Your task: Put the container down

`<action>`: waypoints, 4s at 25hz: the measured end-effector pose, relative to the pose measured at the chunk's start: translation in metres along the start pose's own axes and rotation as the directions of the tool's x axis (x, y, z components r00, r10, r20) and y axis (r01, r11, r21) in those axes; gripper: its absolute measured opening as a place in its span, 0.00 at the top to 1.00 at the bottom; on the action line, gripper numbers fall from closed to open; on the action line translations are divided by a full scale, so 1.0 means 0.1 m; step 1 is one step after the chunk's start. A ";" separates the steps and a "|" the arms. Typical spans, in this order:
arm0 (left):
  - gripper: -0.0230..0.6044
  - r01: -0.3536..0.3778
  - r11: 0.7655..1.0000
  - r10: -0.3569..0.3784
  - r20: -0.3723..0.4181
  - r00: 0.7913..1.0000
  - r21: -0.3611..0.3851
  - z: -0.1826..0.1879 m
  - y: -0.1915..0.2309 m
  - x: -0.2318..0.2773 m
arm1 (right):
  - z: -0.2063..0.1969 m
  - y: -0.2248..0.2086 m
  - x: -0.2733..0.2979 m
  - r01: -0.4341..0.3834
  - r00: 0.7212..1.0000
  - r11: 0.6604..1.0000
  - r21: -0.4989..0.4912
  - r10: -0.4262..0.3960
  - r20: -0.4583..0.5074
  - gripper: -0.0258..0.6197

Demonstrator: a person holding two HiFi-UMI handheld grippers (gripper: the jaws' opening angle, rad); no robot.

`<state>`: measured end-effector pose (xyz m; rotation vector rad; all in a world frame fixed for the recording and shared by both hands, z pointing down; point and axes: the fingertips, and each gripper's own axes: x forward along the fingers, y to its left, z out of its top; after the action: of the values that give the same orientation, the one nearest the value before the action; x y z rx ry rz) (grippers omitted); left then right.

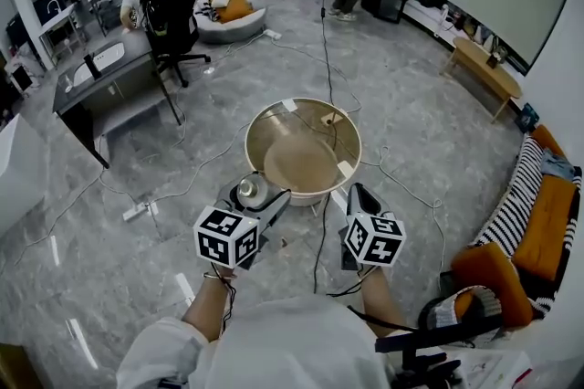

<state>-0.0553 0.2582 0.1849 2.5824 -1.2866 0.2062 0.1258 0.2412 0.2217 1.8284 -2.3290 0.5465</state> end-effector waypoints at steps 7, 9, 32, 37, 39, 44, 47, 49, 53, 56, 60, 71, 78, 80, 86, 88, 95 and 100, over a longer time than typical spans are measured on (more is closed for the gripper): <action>0.43 -0.017 1.000 0.017 -0.021 1.000 -0.013 -0.07 0.02 0.15 | -0.12 -0.19 0.15 0.003 1.000 0.999 0.049 -0.002 -0.028 0.92; 0.43 -0.022 0.999 0.021 -0.028 0.999 -0.023 -0.08 0.04 0.16 | -0.18 -0.20 0.16 0.002 0.999 0.998 0.057 0.000 -0.044 0.92; 0.43 0.034 0.999 -0.034 0.010 0.999 -0.021 0.35 1.08 1.44 | 0.44 -0.47 1.54 0.060 0.998 0.998 0.023 -0.059 -0.033 0.92; 0.43 0.035 0.999 -0.035 0.005 0.999 -0.015 0.58 1.45 1.77 | 0.64 -0.47 2.03 0.058 0.998 0.998 0.038 -0.057 -0.035 0.92; 0.43 0.043 0.999 -0.043 -0.005 0.999 -0.006 0.62 1.59 1.90 | 0.68 -0.49 2.23 0.062 0.998 0.997 0.055 -0.060 -0.037 0.92; 0.43 0.061 0.998 -0.061 -0.030 0.998 0.015 0.73 1.90 2.24 | 0.79 -0.56 2.66 0.077 0.997 0.993 0.085 -0.074 -0.035 0.92; 0.43 0.074 0.997 -0.073 -0.042 0.996 0.024 0.78 2.02 2.44 | 0.81 -0.65 2.83 0.094 0.995 0.992 0.086 -0.090 -0.047 0.92; 0.43 0.072 0.997 -0.071 -0.053 0.996 0.016 0.74 2.10 2.57 | 0.75 -0.72 2.92 0.105 0.993 0.991 0.085 -0.099 -0.070 0.92; 0.43 0.065 0.998 -0.066 -0.084 0.994 -0.024 0.60 2.26 2.81 | 0.60 -0.83 3.12 0.112 0.987 0.989 0.100 -0.100 -0.124 0.92; 0.43 0.049 0.998 -0.054 -0.114 0.992 -0.048 0.50 2.32 2.97 | 0.55 -0.93 3.29 0.104 0.984 0.989 0.101 -0.088 -0.156 0.92; 0.43 0.045 0.996 -0.056 -0.150 0.987 -0.076 0.42 2.34 3.11 | 0.59 -0.98 3.51 0.081 0.981 0.992 0.095 -0.063 -0.181 0.92; 0.43 0.102 0.987 -0.133 -0.266 0.955 -0.128 -0.68 2.51 3.59 | -0.60 -1.26 4.18 0.067 0.942 0.991 0.119 -0.023 -0.336 0.92; 0.43 0.148 0.976 -0.194 -0.337 0.921 -0.157 -1.96 2.56 3.96 | -1.77 -1.54 4.43 0.135 0.904 0.973 0.187 -0.044 -0.425 0.92; 0.43 0.156 0.974 -0.205 -0.361 0.909 -0.162 -2.27 2.53 4.02 | -2.04 -1.65 4.44 0.170 0.894 0.960 0.222 -0.056 -0.444 0.92; 0.43 0.136 0.973 -0.202 -0.404 0.892 -0.187 -2.89 2.45 4.12 | -2.57 -1.82 4.47 0.209 0.868 0.945 0.251 -0.061 -0.492 0.92; 0.43 0.133 0.971 -0.205 -0.410 0.889 -0.197 -3.02 2.43 4.13 | -2.63 -1.83 4.50 0.202 0.865 0.949 0.243 -0.056 -0.499 0.92; 0.43 0.104 0.975 -0.184 -0.456 0.871 -0.194 -3.38 2.40 4.23 | -2.77 -1.87 4.58 0.179 0.854 0.960 0.215 -0.043 -0.519 0.92; 0.43 0.166 0.976 -0.214 -0.479 0.851 -0.140 -3.61 2.35 4.39 | -2.90 -1.90 4.57 0.180 0.840 0.960 0.215 -0.036 -0.541 0.92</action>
<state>0.0146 -0.1117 0.6713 2.3359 -0.8266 0.6973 0.1559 -0.1092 0.6747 1.6094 -1.8312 1.2148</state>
